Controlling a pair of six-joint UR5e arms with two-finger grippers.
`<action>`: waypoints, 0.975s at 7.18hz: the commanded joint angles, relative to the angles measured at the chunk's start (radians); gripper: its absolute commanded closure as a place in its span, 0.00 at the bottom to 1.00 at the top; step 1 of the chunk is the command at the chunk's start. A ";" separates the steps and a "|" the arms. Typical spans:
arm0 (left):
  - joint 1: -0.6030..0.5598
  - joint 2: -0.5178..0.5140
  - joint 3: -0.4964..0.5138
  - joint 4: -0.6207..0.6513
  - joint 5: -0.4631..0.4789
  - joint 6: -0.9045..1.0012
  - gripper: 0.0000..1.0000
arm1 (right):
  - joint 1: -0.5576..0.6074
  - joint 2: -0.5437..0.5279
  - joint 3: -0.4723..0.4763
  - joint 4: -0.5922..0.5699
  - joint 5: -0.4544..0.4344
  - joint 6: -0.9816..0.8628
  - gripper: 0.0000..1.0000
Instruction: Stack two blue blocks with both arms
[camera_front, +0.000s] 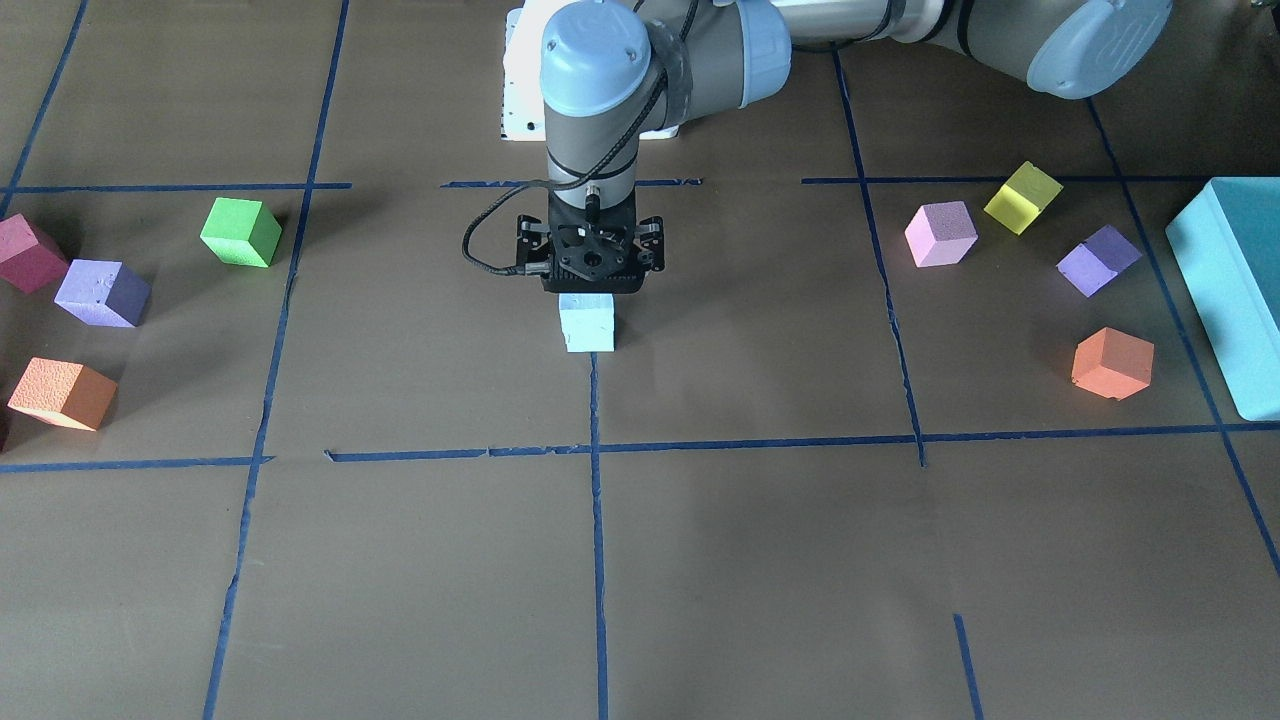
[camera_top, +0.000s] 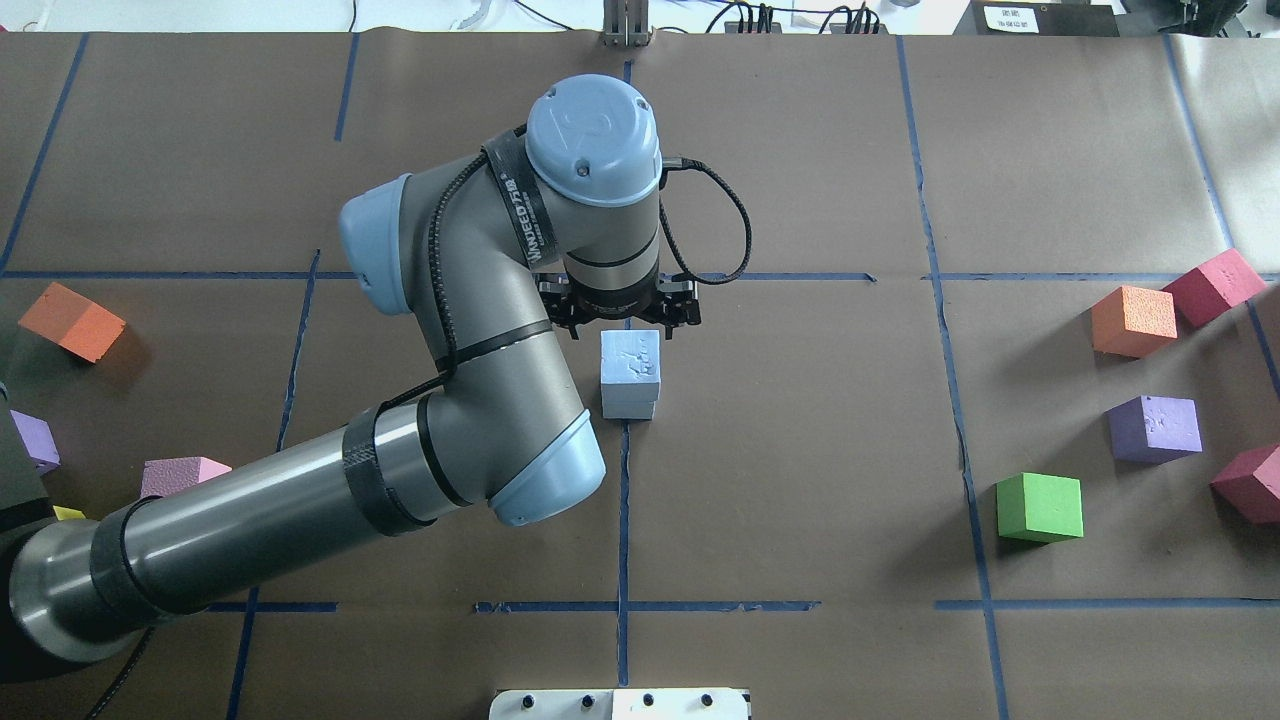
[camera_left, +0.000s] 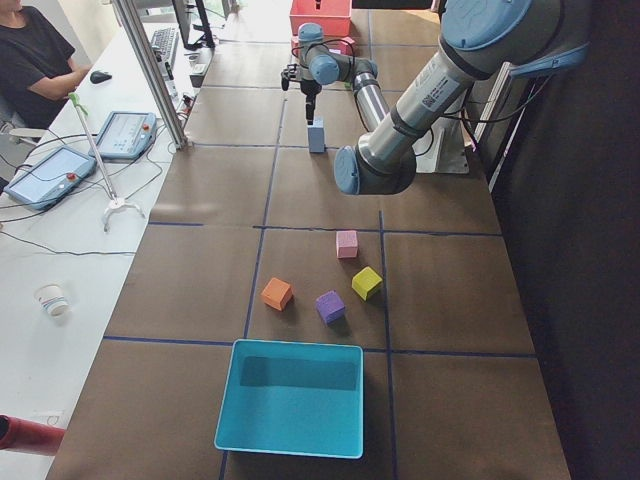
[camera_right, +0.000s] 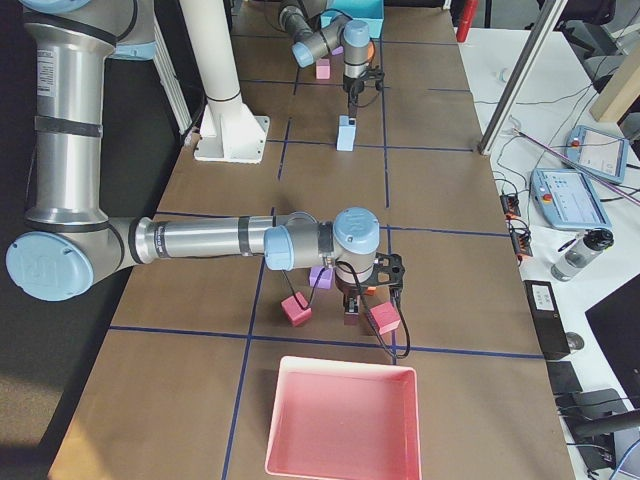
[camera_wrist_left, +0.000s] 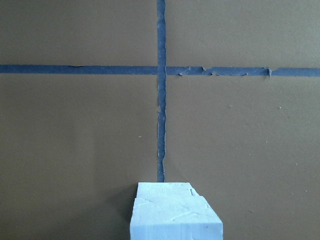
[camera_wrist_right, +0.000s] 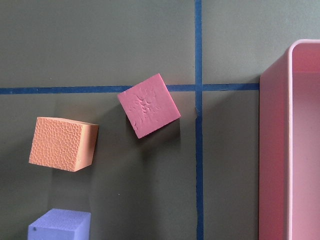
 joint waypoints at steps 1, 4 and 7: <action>-0.040 0.055 -0.179 0.164 -0.018 0.089 0.00 | 0.004 0.000 -0.006 0.000 0.014 -0.002 0.00; -0.236 0.346 -0.443 0.266 -0.111 0.434 0.00 | 0.035 0.000 -0.033 0.008 0.084 -0.004 0.00; -0.533 0.611 -0.467 0.267 -0.228 0.893 0.00 | 0.035 -0.001 -0.036 0.029 0.077 -0.001 0.00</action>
